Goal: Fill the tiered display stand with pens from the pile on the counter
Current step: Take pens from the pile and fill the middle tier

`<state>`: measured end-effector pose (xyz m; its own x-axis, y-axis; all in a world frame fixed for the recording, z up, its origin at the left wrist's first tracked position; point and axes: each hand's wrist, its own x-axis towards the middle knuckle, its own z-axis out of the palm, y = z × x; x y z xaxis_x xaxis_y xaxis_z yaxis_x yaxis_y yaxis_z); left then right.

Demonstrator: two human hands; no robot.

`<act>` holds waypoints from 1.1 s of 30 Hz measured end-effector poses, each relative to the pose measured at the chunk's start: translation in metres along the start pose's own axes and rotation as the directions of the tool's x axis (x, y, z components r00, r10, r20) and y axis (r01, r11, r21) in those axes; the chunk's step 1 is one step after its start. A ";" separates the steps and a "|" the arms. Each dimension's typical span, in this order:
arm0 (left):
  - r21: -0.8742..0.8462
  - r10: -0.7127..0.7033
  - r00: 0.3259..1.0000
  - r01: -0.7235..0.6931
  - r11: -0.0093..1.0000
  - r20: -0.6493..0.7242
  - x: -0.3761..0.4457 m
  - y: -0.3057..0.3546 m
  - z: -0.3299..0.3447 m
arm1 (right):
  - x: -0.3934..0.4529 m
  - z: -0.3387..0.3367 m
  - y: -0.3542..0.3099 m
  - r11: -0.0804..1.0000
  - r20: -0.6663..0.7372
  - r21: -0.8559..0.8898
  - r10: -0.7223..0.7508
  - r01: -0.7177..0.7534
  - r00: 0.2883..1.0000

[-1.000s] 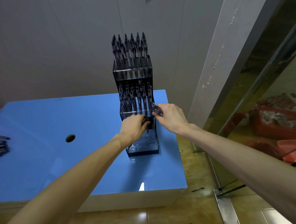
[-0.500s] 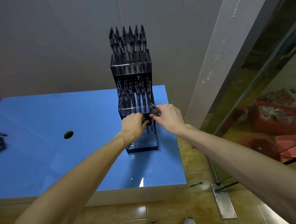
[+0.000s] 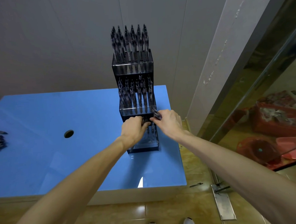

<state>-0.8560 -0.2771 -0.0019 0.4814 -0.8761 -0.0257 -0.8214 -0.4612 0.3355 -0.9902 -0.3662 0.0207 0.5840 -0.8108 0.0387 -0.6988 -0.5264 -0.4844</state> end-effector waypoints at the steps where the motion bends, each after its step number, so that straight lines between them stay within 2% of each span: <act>1: -0.010 0.002 1.000 -0.002 1.000 -0.029 -0.003 0.000 -0.001 | -0.002 -0.001 0.001 1.000 -0.002 0.006 -0.011 0.011 1.000; 5: -0.103 0.004 0.995 -0.015 0.995 -0.104 -0.016 -0.003 -0.009 | -0.011 -0.007 0.008 0.999 -0.051 0.046 -0.026 0.029 0.998; 9: -0.191 0.067 0.987 -0.095 0.977 -0.148 -0.019 -0.011 -0.019 | -0.014 -0.010 0.015 0.992 -0.098 0.122 -0.011 0.023 0.995; 16: -0.118 0.225 0.939 -0.262 0.958 -0.258 -0.020 -0.016 -0.031 | -0.012 -0.014 0.020 0.971 -0.069 0.237 0.039 -0.022 0.997; 20: -0.103 0.230 0.927 -0.270 0.957 -0.295 -0.019 -0.016 -0.031 | -0.016 -0.009 0.024 0.959 -0.052 0.277 0.079 -0.061 0.996; 23: -0.113 0.232 0.928 -0.274 0.955 -0.290 -0.017 -0.014 -0.030 | -0.020 -0.008 0.023 0.949 -0.067 0.301 0.115 -0.090 0.991; 27: -0.118 0.263 0.929 -0.301 0.946 -0.261 -0.015 -0.011 -0.031 | -0.019 -0.006 0.021 0.968 -0.110 0.239 0.099 -0.071 0.989; 33: -0.122 0.315 0.929 -0.341 0.932 -0.192 -0.011 -0.012 -0.028 | -0.014 -0.006 0.021 0.974 -0.028 0.206 0.098 -0.090 0.995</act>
<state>-0.8428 -0.2580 0.0210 0.2472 -0.9327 0.2624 -0.8925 -0.1137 0.4366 -1.0154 -0.3671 0.0153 0.5015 -0.8650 0.0153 -0.6484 -0.3875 -0.6553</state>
